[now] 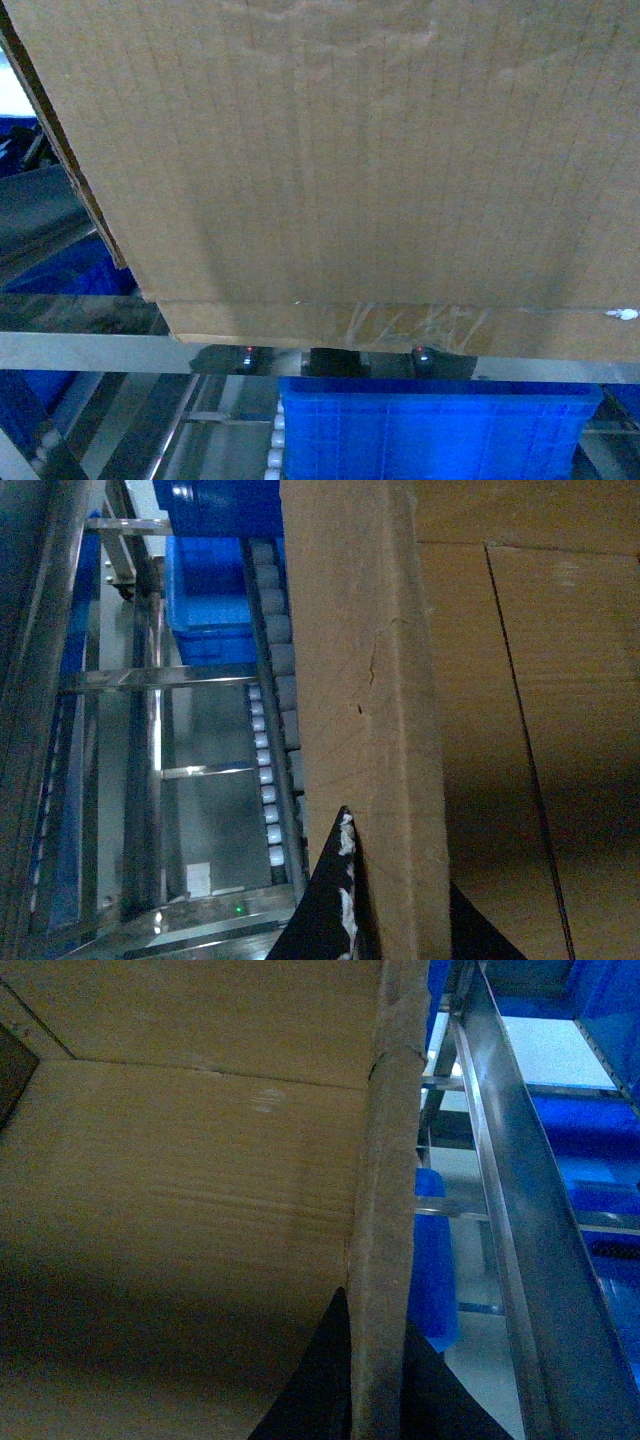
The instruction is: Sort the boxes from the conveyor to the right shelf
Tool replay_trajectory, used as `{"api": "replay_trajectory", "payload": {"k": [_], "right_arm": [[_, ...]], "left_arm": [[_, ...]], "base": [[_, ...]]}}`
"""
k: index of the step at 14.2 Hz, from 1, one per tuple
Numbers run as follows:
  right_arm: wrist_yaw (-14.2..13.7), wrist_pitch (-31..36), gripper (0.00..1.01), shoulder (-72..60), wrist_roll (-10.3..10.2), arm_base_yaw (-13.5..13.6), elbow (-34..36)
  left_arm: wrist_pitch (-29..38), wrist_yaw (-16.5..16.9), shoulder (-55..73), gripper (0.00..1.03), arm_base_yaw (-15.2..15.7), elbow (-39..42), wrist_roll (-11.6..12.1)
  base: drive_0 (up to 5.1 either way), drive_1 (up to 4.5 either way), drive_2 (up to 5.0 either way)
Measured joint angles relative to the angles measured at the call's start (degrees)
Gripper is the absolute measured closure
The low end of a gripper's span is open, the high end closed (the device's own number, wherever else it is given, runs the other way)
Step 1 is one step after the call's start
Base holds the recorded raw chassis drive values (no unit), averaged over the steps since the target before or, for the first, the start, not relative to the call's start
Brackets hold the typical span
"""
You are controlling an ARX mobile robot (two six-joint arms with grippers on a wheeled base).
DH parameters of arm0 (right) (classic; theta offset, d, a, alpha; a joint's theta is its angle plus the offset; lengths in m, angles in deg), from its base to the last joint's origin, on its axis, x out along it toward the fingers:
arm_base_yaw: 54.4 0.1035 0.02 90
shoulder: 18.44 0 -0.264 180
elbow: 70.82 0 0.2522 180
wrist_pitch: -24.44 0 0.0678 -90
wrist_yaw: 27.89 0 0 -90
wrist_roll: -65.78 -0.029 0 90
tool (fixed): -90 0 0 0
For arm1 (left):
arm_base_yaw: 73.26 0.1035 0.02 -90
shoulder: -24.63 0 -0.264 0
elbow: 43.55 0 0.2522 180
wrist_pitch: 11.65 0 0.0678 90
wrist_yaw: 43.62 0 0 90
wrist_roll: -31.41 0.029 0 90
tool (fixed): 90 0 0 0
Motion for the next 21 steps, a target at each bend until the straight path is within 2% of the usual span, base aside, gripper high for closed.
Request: {"api": "replay_trajectory", "payload": {"k": [11, 12, 16, 18, 20, 21], "right_arm": [[-0.17, 1.01, 0.97, -2.19, 0.68, -0.17, -1.62], [-0.17, 1.01, 0.94, -2.19, 0.72, -0.20, -1.62], [-0.85, 1.09, 0.65, -2.19, 0.90, -0.63, -1.64], [-1.11, 1.42, 0.48, -2.19, 0.92, -0.90, -1.79], [-1.18, 1.44, 0.24, -2.19, 0.94, -0.90, -1.84], [-1.18, 1.38, 0.17, -2.19, 1.09, -0.90, -1.84]], "left_arm": [[0.76, -0.11, 1.09, 1.00, 0.20, -0.61, -0.04], [0.79, -0.09, 1.09, 0.98, 0.20, -0.61, -0.07], [1.03, 0.28, 1.09, 0.69, 0.28, -0.83, -0.02], [1.01, 0.17, 1.09, 0.50, 0.33, -0.83, -0.02], [1.01, -0.02, 1.09, 0.29, 0.33, -0.83, -0.04], [1.03, 0.00, 1.09, 0.22, 0.33, -0.83, -0.04]], "base": [[0.0, 0.00, 0.0], [0.0, 0.00, 0.0], [0.0, 0.00, 0.0], [0.0, 0.00, 0.0], [0.0, 0.00, 0.0], [0.0, 0.00, 0.0]]}}
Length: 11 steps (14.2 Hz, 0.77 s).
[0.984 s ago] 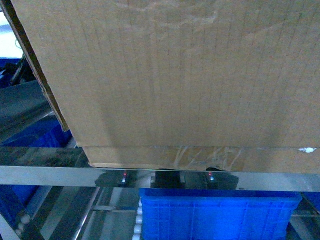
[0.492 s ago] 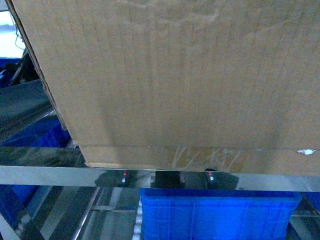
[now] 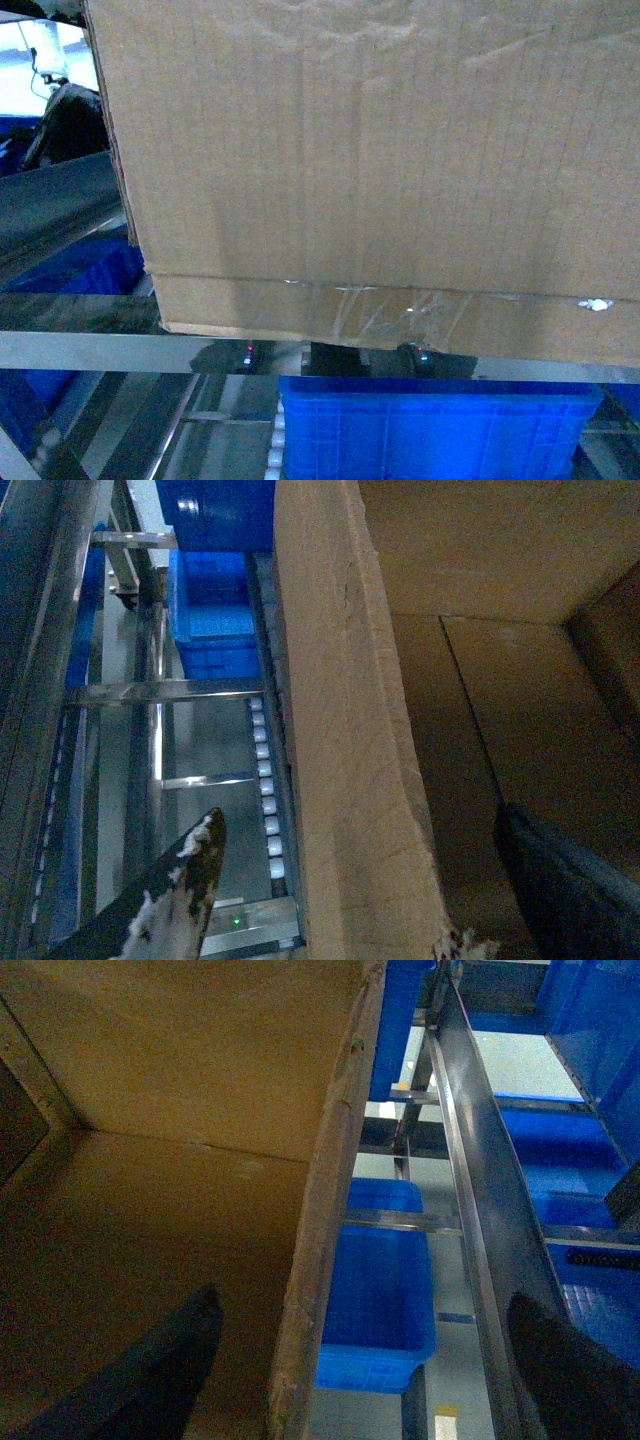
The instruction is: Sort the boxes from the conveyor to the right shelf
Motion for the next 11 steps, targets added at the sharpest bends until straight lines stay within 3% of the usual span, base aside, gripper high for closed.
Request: {"api": "replay_trajectory", "payload": {"k": [1, 2, 4, 8, 11], "right_arm": [[0.00, -0.02, 0.06, 0.00, 0.04, 0.00, 0.00], [-0.02, 2.64, 0.03, 0.00, 0.00, -0.02, -0.02], [-1.73, 13.44, 0.03, 1.92, 0.74, 0.15, 2.73], [-1.38, 14.23, 0.03, 6.45, 3.69, 0.20, 8.09], [-1.20, 13.99, 0.03, 6.73, 4.02, 0.20, 8.76]], "left_arm": [[-0.02, 0.00, 0.00, 0.11, 0.00, 0.00, -0.04], [1.81, 0.46, 0.00, 0.05, 0.20, 0.28, -0.48], [9.49, 0.68, -1.55, 0.05, 0.70, 2.93, -1.70], [9.79, 0.85, -5.20, 0.05, 0.70, 6.03, -1.92], [9.94, 0.66, -5.33, 0.05, 0.72, 6.93, -2.12]], "base": [[0.0, 0.00, 0.0], [0.0, 0.00, 0.0], [0.0, 0.00, 0.0], [0.0, 0.00, 0.0], [0.0, 0.00, 0.0]]}}
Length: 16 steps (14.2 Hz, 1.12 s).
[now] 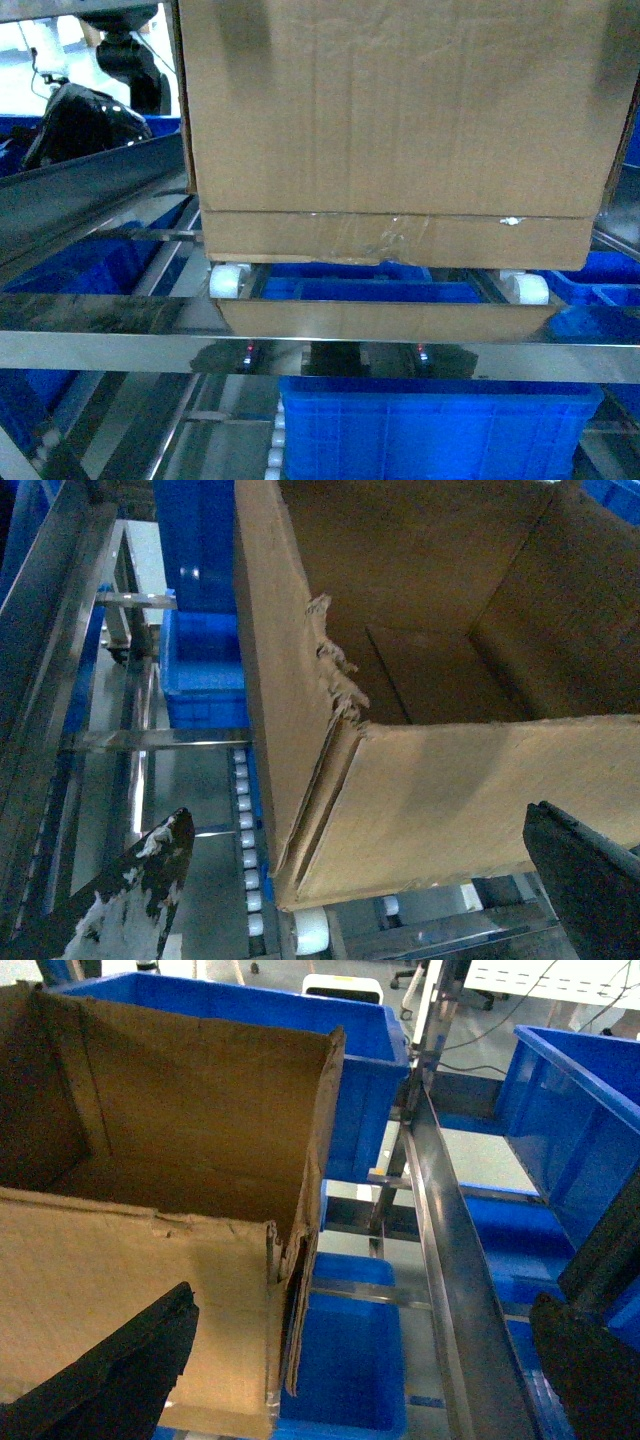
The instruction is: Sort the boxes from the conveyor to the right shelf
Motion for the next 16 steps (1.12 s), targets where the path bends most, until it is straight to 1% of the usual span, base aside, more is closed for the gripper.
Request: {"api": "replay_trajectory", "payload": {"k": [4, 5, 6, 8, 9, 10, 13, 14, 15, 16], "right_arm": [[0.24, -0.33, 0.03, 0.72, 0.48, 0.00, 0.81], [0.87, -0.87, 0.03, 1.38, 0.68, 0.00, 1.16], [1.57, -1.81, 0.03, 2.93, 1.16, -0.07, 1.81], [2.69, -4.98, 0.03, 5.68, 1.25, -0.15, 2.05], [3.93, -7.58, 0.03, 6.84, 1.14, -0.52, 2.05], [4.52, -9.92, 0.03, 8.15, 1.40, -0.50, 2.12], [4.61, -9.70, 0.03, 8.35, 1.55, -0.50, 2.12], [4.17, -7.72, 0.04, 8.46, 1.44, -0.46, 2.54], [-1.66, 8.46, 0.15, 11.02, -0.26, -0.07, 9.79], [-3.72, 20.52, 0.32, 16.17, -1.33, -0.28, 20.28]], "left_arm": [[-0.39, -0.07, -0.55, 0.05, 0.04, 1.49, 0.00], [-0.22, 0.04, -1.38, 0.05, 0.28, 2.49, 0.02], [-0.46, 0.00, -3.32, 0.05, 0.74, 3.96, 0.39], [-2.32, -0.20, -8.31, 0.05, 1.68, 7.06, 1.49], [-2.62, -0.24, -8.96, 0.05, 1.79, 7.37, 1.68], [-2.08, -0.33, -9.07, 0.05, 1.90, 7.37, 2.14], [-2.32, -0.26, -8.66, 0.05, 1.77, 7.37, 2.25], [-2.29, -0.28, -8.66, 0.05, 1.77, 7.37, 2.25], [6.67, -3.28, -9.38, 0.09, 1.33, 10.29, 3.96], [27.87, -11.54, -14.51, 0.25, 1.95, 22.73, 9.53]], "base": [[0.0, 0.00, 0.0], [0.0, 0.00, 0.0], [0.0, 0.00, 0.0], [0.0, 0.00, 0.0], [0.0, 0.00, 0.0], [0.0, 0.00, 0.0], [0.0, 0.00, 0.0], [0.0, 0.00, 0.0], [0.0, 0.00, 0.0], [0.0, 0.00, 0.0]]}}
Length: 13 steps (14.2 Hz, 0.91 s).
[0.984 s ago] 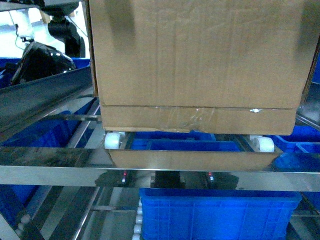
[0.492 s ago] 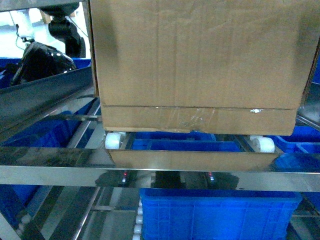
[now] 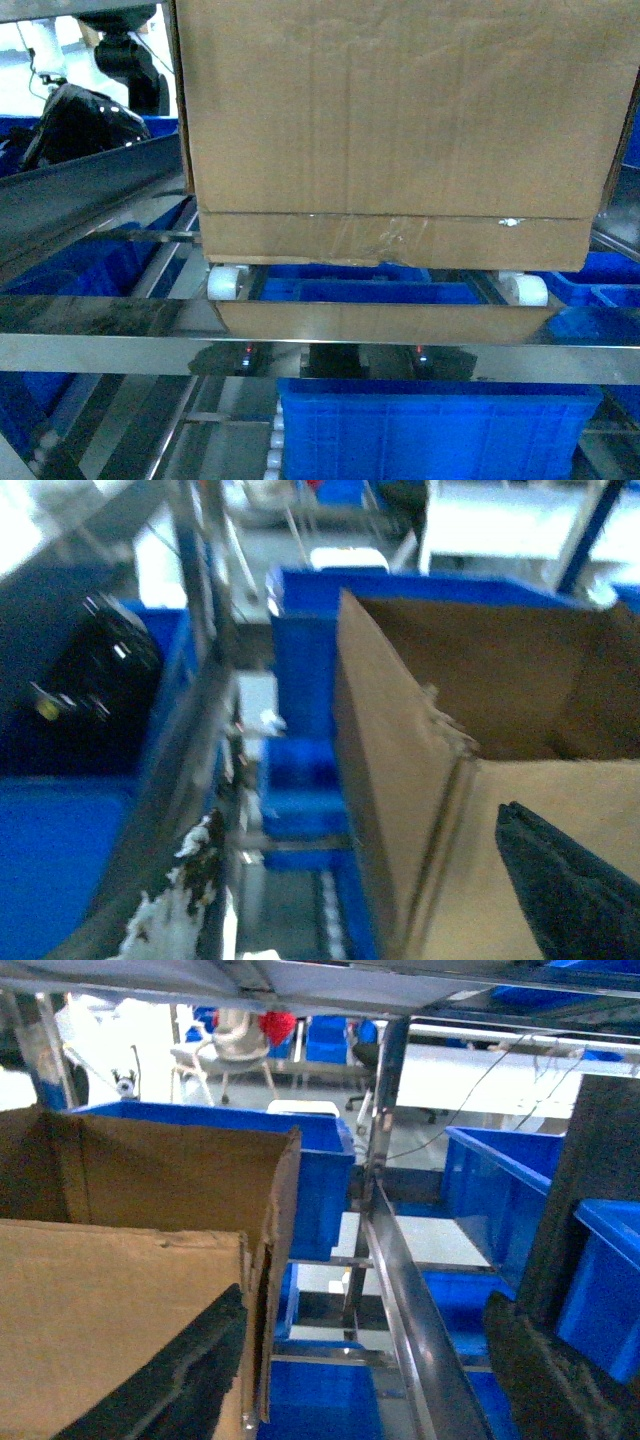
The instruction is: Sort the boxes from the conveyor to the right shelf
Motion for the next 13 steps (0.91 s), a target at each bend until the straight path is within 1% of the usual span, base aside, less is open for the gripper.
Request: {"api": "replay_trajectory", "payload": {"k": [1, 2, 3, 4, 5, 6, 7, 10, 11, 12, 13], "right_arm": [[-0.11, 4.33, 0.41, 1.55, -0.35, -0.70, 4.26], [-0.04, 7.58, 0.52, 2.89, -0.59, -1.07, 8.17], [2.91, 9.09, 0.61, 4.28, -0.59, -2.95, 11.26], [3.19, 10.54, 0.74, 6.38, -0.66, -4.09, 15.02], [3.08, 11.28, 0.85, 8.17, -0.72, -4.39, 17.75], [3.19, 12.17, 0.98, 10.16, -0.74, -4.28, 20.57], [3.28, 12.66, 0.99, 11.80, -0.79, -4.28, 22.80], [3.28, 12.72, 0.99, 16.83, -0.79, -4.28, 28.26], [3.28, 12.61, 0.99, 17.97, -0.79, -4.28, 29.18], [3.28, 12.41, 0.99, 19.28, -0.79, -4.28, 30.12], [3.26, 11.89, 0.99, 20.94, -0.79, -4.28, 31.30]], "left_arm": [[7.78, -0.72, -2.95, 0.34, 0.94, 6.34, 1.99], [14.99, -0.50, -5.05, 0.44, 2.01, 11.43, 3.48], [19.87, 0.17, -6.84, 0.54, 2.99, 15.50, 4.17], [23.08, 1.20, -9.49, 0.68, 4.28, 20.87, 4.92], [23.76, 1.99, -11.06, 0.77, 4.85, 23.76, 5.11], [24.68, 3.08, -13.03, 0.90, 5.57, 27.10, 5.14], [25.33, 3.91, -15.23, 1.02, 6.27, 29.92, 5.05], [25.75, 5.46, -20.76, 1.01, 8.20, 35.93, 5.29], [25.53, 7.43, -22.16, 1.01, 9.31, 37.24, 5.29], [25.20, 9.88, -23.61, 1.01, 11.78, 38.34, 5.35], [24.76, 9.51, -25.42, 1.01, 13.22, 39.58, 5.31]], "base": [[0.0, 0.00, 0.0], [0.0, 0.00, 0.0], [0.0, 0.00, 0.0], [0.0, 0.00, 0.0], [0.0, 0.00, 0.0], [0.0, 0.00, 0.0], [0.0, 0.00, 0.0], [0.0, 0.00, 0.0], [0.0, 0.00, 0.0], [0.0, 0.00, 0.0], [0.0, 0.00, 0.0]]}}
